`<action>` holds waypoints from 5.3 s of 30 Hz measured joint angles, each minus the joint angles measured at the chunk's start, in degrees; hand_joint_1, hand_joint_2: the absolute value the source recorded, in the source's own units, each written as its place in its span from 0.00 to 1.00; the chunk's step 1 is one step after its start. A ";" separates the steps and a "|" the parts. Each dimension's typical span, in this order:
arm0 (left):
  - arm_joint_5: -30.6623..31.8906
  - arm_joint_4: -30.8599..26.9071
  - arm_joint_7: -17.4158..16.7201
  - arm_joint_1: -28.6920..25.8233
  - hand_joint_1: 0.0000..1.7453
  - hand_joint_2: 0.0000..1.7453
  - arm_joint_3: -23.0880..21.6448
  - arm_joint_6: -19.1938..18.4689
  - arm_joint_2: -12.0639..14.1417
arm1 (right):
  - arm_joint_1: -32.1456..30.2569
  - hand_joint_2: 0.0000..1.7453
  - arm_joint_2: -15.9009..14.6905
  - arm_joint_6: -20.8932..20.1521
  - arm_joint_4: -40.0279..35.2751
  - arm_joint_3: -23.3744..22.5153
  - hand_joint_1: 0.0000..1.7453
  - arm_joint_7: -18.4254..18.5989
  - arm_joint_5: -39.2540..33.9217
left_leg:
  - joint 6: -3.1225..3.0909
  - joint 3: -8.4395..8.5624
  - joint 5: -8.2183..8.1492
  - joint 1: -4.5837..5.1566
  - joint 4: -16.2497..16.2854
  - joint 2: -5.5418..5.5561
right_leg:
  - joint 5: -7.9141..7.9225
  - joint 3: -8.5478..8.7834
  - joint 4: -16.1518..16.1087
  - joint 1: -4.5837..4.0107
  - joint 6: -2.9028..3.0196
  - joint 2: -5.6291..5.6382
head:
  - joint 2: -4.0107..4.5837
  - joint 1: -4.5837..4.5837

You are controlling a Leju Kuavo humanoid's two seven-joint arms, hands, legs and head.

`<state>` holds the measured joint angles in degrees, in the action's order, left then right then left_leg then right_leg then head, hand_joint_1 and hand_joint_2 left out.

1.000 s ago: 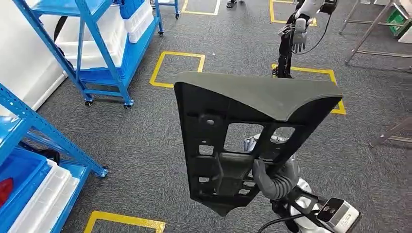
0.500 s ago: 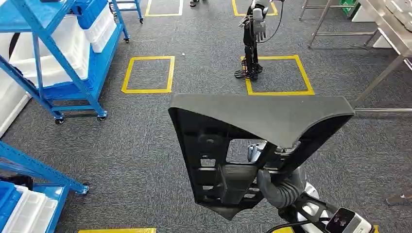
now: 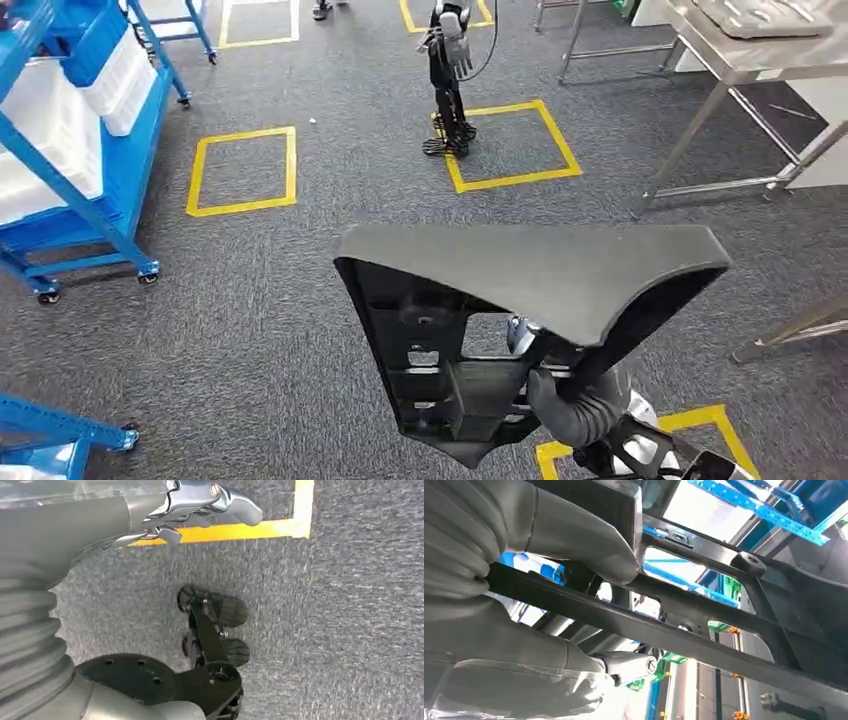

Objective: Take the parts from the cabinet and place them on the table.

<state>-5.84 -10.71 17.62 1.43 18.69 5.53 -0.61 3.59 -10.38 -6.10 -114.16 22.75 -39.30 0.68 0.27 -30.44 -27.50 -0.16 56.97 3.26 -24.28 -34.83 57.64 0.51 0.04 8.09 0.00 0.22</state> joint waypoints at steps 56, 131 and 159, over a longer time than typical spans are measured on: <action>1.40 0.00 -1.09 -0.69 0.00 1.00 2.49 2.34 -0.33 | 5.23 1.00 -0.44 1.42 4.31 2.75 1.00 0.00 -2.82 | 1.57 -2.26 -0.58 -0.80 4.83 -1.70 | -1.05 1.10 -0.08 0.15 0.94 -3.33 | 0.00 0.15; 5.36 -0.07 -1.05 -0.44 0.00 1.00 3.78 -4.09 1.20 | 4.89 1.00 3.69 2.10 1.16 4.42 1.00 1.71 -0.83 | -1.07 2.78 -2.09 -0.50 -1.48 -3.66 | -4.30 -6.58 12.80 0.45 -2.01 -7.73 | 0.00 -1.07; 6.01 -0.09 -0.07 -0.71 0.00 1.00 4.26 -3.56 1.53 | 3.69 1.00 3.96 0.20 0.74 2.54 1.00 0.96 -1.64 | -2.00 -2.82 1.84 -0.13 0.01 -2.89 | -14.52 -1.39 16.69 0.09 -1.75 -7.40 | 0.00 -0.39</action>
<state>0.17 -10.80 17.55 0.72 22.95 1.97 0.92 7.28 -6.43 -5.90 -113.42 25.29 -38.34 -0.96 -1.73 -33.26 -25.66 -0.29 56.98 0.38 -38.81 -36.22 74.33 0.60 -1.72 0.69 0.00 -0.17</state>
